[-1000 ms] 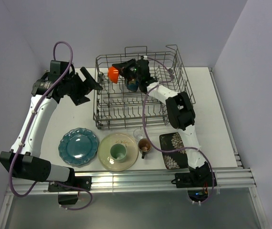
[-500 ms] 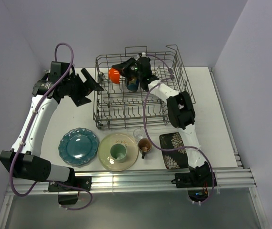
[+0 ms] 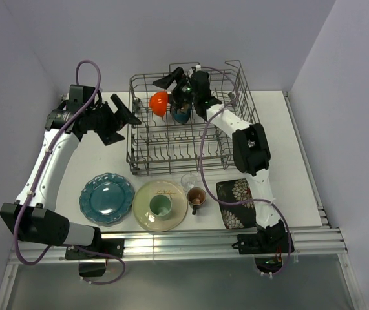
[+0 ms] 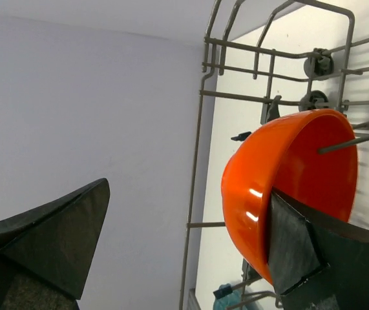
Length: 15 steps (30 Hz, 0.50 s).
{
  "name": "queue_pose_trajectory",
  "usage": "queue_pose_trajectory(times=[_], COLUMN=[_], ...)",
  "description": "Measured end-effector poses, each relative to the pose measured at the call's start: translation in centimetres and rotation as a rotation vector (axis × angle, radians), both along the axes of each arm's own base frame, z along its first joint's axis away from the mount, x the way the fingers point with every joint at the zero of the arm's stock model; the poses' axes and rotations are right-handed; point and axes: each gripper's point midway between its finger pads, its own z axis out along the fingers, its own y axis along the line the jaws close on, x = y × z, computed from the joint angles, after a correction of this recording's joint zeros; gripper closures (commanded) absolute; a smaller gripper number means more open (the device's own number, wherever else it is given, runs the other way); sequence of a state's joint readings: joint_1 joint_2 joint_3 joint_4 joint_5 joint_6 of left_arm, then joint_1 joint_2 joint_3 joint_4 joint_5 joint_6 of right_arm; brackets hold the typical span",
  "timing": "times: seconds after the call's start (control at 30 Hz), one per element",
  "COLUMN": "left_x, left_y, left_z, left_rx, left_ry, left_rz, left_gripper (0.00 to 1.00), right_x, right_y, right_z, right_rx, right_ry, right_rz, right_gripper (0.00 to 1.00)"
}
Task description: Load the mixed dishes into the dish rack
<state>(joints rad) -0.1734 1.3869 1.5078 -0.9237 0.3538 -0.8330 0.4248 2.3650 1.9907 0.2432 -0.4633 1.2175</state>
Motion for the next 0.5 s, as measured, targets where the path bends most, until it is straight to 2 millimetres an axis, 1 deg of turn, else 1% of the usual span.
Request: queue_pose_trajectory(times=[0.03, 0.1, 0.23, 0.3, 0.4, 0.47, 0.5], left_x=[0.0, 0.0, 0.0, -0.1, -0.2, -0.4, -0.5], left_y=[0.0, 0.0, 0.0, 0.1, 0.1, 0.1, 0.1], left_z=[0.0, 0.0, -0.1, -0.2, -0.4, -0.4, -0.5], left_rx=[0.000, -0.002, -0.001, -0.001, -0.005, -0.012, -0.014], left_ry=[0.000, -0.001, 0.003, 0.006, 0.012, 0.015, 0.018], left_rz=[0.000, 0.000, 0.003, 0.004, 0.009, 0.016, 0.019], left_gripper=[0.06, 0.06, 0.06, 0.06, 0.06, 0.06, 0.06], right_x=[-0.1, -0.1, -0.5, -0.8, -0.6, -0.3, -0.3], right_y=[-0.1, -0.3, -0.9, -1.0, -1.0, -0.9, -1.0], right_z=[0.4, 0.1, -2.4, -2.9, -2.3, -1.2, -1.0], right_rx=[-0.009, -0.030, -0.113, -0.152, -0.190, -0.207, -0.214], right_ry=[-0.010, -0.012, 0.046, 0.061, 0.060, 0.041, 0.031], right_rz=[0.000, 0.001, 0.004, 0.012, 0.024, 0.030, 0.033], right_gripper=[0.00, 0.00, 0.00, 0.00, 0.00, 0.00, 0.00])
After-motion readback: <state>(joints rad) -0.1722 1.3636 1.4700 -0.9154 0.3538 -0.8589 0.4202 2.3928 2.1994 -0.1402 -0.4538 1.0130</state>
